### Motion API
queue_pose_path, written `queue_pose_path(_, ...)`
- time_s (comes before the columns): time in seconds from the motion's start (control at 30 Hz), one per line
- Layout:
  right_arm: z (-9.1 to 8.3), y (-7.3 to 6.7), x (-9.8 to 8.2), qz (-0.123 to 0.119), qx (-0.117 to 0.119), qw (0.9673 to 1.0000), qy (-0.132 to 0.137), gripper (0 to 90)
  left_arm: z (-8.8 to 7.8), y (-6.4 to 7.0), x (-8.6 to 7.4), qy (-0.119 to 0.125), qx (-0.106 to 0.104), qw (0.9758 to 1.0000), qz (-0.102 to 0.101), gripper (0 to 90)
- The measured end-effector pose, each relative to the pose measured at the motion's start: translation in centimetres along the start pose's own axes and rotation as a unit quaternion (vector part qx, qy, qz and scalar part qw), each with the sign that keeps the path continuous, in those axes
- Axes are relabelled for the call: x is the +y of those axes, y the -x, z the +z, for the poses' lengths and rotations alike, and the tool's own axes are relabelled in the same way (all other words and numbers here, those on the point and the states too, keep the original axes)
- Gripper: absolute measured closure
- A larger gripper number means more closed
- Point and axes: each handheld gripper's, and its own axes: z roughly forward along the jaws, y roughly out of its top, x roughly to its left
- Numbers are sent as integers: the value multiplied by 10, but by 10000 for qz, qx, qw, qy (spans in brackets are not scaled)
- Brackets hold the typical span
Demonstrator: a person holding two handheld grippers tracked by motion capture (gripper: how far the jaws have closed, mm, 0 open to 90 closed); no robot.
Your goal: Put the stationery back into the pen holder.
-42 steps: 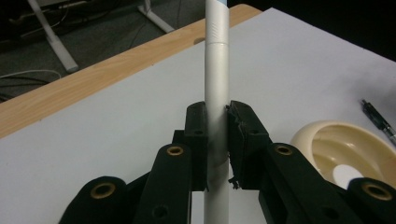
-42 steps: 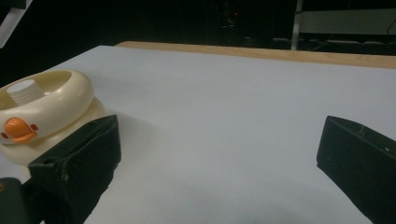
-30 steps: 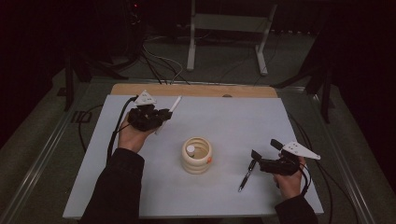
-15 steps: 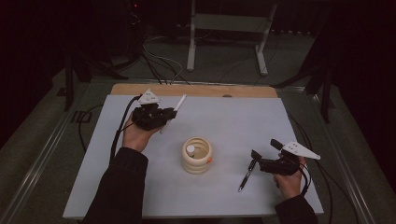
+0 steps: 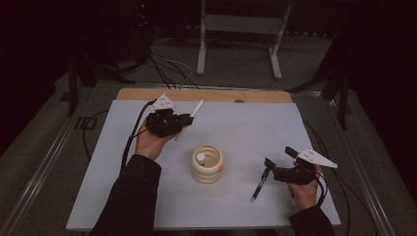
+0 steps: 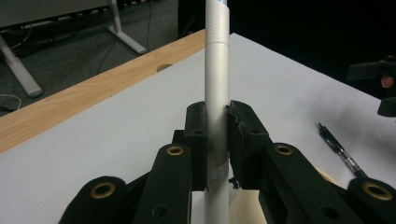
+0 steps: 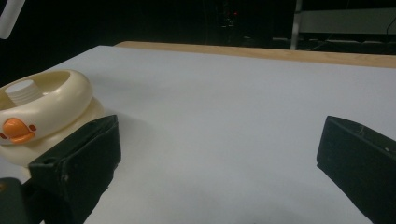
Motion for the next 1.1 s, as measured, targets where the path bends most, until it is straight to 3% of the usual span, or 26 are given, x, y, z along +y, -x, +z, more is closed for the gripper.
queue_pose_path(1.1,0,1,0,4,-6,10000,3,0,19,29,3,242,-373,9989,157,792)
